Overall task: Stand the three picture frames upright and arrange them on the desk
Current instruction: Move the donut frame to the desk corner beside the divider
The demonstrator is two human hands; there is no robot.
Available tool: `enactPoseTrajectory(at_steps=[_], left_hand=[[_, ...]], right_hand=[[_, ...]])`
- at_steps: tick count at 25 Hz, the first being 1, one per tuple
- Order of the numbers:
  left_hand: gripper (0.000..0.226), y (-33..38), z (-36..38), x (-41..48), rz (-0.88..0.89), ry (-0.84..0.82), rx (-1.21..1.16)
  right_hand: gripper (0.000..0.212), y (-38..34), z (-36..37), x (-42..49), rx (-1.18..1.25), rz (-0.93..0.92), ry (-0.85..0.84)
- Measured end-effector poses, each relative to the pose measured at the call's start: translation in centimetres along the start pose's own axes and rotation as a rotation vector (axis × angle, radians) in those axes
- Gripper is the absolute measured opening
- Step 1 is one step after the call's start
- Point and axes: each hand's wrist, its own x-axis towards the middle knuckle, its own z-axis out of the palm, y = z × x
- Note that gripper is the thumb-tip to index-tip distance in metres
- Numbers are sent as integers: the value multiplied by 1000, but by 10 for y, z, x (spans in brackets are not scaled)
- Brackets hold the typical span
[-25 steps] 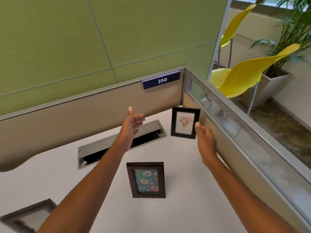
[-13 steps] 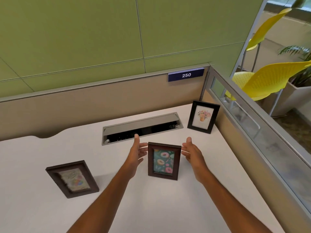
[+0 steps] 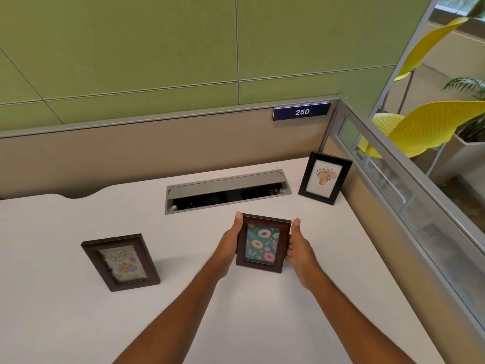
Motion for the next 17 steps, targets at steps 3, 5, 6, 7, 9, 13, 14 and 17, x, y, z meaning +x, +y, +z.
enactPoseTrajectory(at_steps=[3,5,6,7,9,13,14,17], left_hand=[[68,2,-3,-7,-1,-9,0],[68,7,-7,-13,2,8,3],[68,10,-11,-16,5,28,8],[66,13,-16,-19,8,48,19],[64,21,-27,-26,10,80,34],[62,41,-59,-47,22,112,23],[62,46,-66,-53,31,108,21],[63,63,-94,-74,90,93,11]], right_hand=[[75,0,3,-6,-4,-7,21],[76,-4,9,-12,-7,-24,26],[77,-7,13,-15,-6,-34,23],[78,-10,19,-20,-7,-47,18],[82,-18,29,-29,-22,-76,12],[81,-38,55,-50,-71,-164,-14],[78,-42,61,-53,-75,-192,-20],[67,-56,89,-65,-73,-275,-33]])
